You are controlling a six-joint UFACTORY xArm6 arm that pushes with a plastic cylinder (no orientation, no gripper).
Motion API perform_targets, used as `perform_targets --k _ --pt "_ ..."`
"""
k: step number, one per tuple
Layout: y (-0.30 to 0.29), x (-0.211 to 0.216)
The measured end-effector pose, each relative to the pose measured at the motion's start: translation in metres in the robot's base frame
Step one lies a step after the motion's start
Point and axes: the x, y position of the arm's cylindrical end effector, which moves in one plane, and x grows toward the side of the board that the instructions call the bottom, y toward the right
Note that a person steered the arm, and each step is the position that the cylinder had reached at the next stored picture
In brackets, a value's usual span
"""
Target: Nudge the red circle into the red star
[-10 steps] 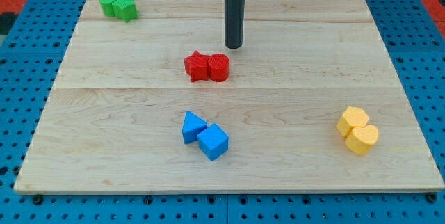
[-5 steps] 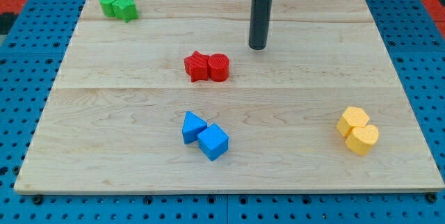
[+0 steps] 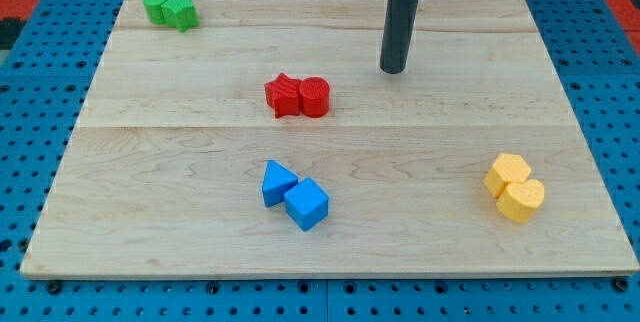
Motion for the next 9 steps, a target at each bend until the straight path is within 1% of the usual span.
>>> perform_targets --k 1,2,3,4,5,6,7,9 --pt "0.007 0.005" --pt "0.029 0.036" --pt "-0.006 0.046" --pt "-0.04 0.073" --pt "-0.076 0.073" --pt "-0.06 0.073" --pt "-0.03 0.073" --pt "-0.024 0.073"
